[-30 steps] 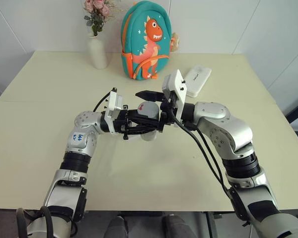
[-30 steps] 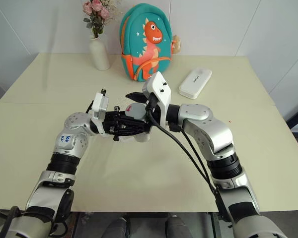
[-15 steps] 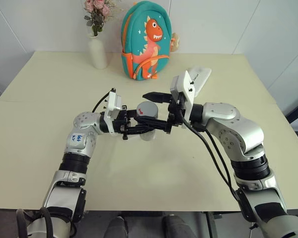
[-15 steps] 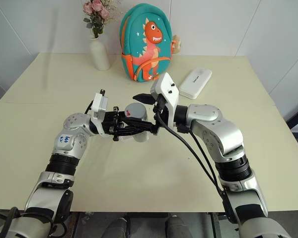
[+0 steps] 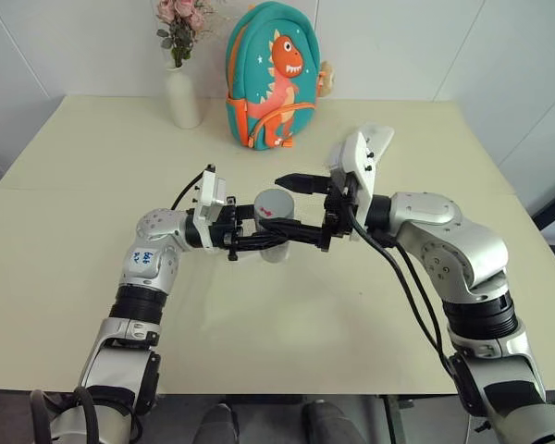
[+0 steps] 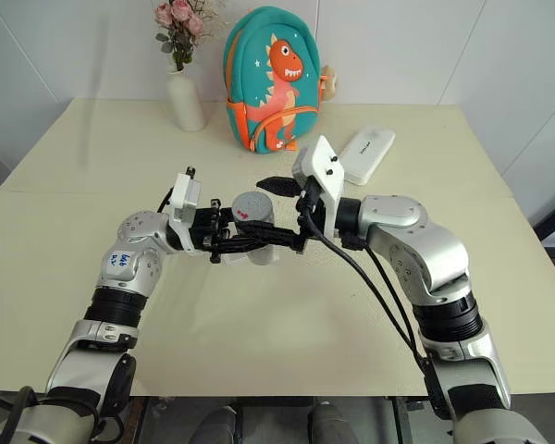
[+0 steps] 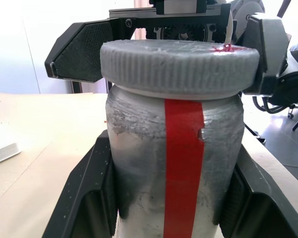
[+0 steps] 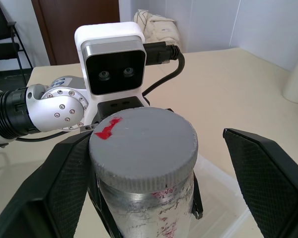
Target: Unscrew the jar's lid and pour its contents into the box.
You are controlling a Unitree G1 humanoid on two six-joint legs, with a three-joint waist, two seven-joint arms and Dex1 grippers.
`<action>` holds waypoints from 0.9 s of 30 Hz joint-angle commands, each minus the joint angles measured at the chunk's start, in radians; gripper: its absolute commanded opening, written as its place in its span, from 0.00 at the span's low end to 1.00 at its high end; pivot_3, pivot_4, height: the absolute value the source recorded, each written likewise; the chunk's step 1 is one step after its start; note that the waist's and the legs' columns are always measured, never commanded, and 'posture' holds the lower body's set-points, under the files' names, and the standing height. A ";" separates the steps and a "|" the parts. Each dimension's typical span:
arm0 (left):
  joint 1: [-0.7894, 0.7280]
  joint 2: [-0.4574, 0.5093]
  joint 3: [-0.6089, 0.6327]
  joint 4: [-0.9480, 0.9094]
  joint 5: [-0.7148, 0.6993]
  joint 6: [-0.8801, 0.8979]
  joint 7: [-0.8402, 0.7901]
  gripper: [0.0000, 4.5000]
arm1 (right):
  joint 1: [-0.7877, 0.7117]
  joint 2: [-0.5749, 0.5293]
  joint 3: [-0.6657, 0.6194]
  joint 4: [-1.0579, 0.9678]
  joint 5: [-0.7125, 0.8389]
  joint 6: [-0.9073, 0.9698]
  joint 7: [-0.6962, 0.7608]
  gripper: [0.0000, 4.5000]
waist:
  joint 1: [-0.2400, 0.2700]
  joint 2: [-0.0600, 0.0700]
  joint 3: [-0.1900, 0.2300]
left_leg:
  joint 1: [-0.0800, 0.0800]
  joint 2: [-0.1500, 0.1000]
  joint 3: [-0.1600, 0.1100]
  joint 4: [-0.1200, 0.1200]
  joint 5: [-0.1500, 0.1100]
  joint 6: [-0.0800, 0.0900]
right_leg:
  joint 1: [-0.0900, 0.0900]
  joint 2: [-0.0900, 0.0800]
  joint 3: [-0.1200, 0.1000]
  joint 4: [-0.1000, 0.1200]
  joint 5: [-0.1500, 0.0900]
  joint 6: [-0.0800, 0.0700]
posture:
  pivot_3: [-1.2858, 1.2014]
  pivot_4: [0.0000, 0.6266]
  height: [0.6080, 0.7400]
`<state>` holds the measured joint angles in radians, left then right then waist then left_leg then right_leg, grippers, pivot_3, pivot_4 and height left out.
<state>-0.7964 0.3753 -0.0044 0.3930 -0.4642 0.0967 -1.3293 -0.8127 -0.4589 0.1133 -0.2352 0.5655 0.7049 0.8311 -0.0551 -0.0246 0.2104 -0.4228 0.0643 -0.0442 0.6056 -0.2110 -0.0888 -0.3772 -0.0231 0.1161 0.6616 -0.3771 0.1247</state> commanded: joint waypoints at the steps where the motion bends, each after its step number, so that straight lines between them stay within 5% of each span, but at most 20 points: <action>1: -0.007 0.011 0.014 -0.037 -0.012 -0.003 -0.012 0.45 | -0.003 0.004 -0.026 -0.059 0.040 0.006 0.009 0.95 | 0.000 0.000 0.000 | 0.000 0.000 0.000 0.000 0.000 0.000 | 0.000 0.000 0.000 0.000 0.000 0.000 | 0.52 0.24 1.00; 27: -0.003 0.001 0.003 -0.054 -0.010 0.004 -0.024 0.45 | -0.020 0.057 0.015 -0.019 0.010 -0.042 0.045 0.95 | 0.000 0.000 0.000 | 0.000 0.000 0.000 0.000 0.000 0.000 | 0.000 0.000 0.000 0.000 0.000 0.000 | 0.52 0.24 1.00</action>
<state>-0.7964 0.3733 -0.0069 0.3856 -0.4643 0.1012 -1.3519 -0.8131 -0.4056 0.1350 -0.2381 0.5720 0.6840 0.8682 -0.0549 -0.0246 0.2104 -0.4229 0.0643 -0.0442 0.6057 -0.2110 -0.0888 -0.3772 -0.0231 0.1161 0.6614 -0.3771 0.1247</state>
